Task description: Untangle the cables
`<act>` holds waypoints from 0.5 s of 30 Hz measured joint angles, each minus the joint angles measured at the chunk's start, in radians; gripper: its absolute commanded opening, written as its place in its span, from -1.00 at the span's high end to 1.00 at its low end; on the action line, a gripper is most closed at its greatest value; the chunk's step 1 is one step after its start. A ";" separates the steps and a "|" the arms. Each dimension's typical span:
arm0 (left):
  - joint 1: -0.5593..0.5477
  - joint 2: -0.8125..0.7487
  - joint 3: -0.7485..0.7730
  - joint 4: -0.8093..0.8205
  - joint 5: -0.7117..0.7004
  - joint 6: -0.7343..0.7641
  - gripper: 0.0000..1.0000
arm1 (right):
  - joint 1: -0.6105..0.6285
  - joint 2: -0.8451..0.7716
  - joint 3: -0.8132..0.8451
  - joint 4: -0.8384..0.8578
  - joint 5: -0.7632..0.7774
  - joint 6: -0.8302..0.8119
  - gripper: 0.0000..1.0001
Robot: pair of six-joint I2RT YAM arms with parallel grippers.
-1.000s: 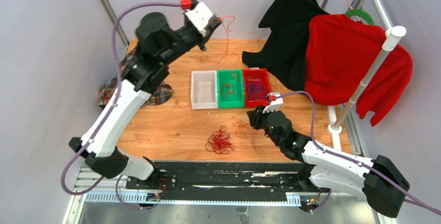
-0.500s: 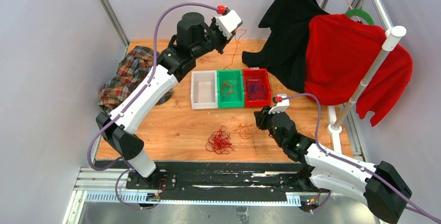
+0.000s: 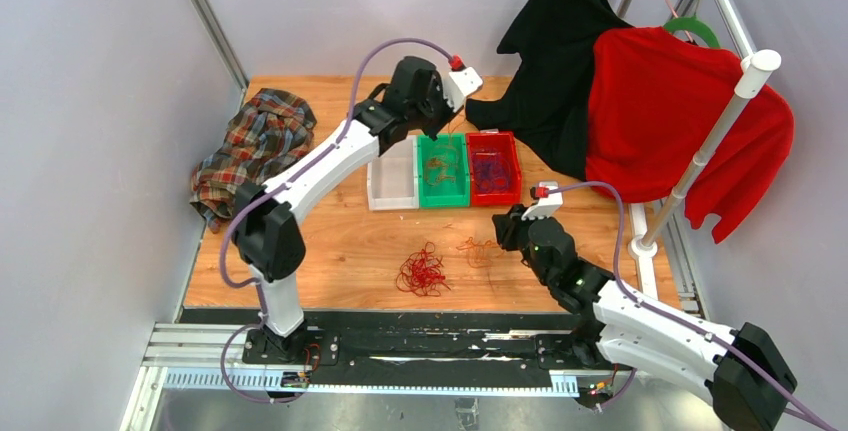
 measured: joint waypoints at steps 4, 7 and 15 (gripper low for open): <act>0.000 0.085 0.000 -0.053 -0.021 -0.001 0.99 | -0.004 -0.003 0.000 -0.019 -0.001 0.000 0.58; 0.000 0.137 -0.005 -0.060 -0.048 0.007 0.99 | -0.022 -0.003 0.000 -0.031 0.000 0.000 0.59; 0.000 0.294 -0.005 -0.064 -0.080 0.024 0.81 | -0.045 -0.007 0.021 -0.061 -0.023 0.001 0.72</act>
